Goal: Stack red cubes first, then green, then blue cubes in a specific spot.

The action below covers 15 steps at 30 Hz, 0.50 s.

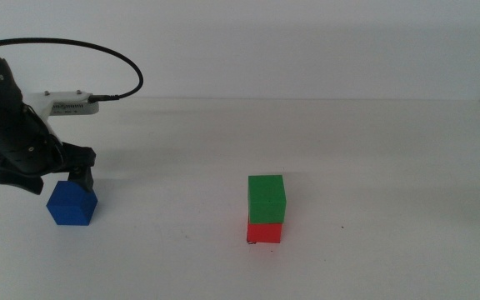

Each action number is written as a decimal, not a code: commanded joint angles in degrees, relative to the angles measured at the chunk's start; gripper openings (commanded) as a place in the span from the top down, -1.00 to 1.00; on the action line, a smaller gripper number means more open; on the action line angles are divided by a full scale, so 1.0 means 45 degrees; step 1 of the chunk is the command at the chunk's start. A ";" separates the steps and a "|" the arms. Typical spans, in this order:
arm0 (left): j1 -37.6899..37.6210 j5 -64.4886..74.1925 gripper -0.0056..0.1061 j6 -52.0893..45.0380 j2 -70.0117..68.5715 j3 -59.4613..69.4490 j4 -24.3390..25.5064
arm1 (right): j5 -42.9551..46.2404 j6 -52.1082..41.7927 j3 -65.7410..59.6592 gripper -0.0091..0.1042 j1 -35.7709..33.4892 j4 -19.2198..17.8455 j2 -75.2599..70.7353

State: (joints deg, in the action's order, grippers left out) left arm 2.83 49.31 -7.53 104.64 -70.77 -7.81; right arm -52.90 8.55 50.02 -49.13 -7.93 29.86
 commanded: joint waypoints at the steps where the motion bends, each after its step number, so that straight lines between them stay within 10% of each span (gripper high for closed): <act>1: 0.0022 -0.0262 -0.78 -0.0137 0.0066 -0.0069 -0.0227 | 0.0061 -0.0106 -0.0004 -0.51 0.0041 -0.0113 -0.0050; 15: 0.0022 -0.0202 -0.78 -0.0234 0.1062 -0.0044 -0.0372 | 0.0061 -0.0106 -0.0004 -0.51 0.0041 -0.0113 -0.0050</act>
State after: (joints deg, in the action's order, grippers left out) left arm 2.83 48.35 -8.57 109.30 -70.77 -8.95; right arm -52.90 8.55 50.02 -49.13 -7.93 29.86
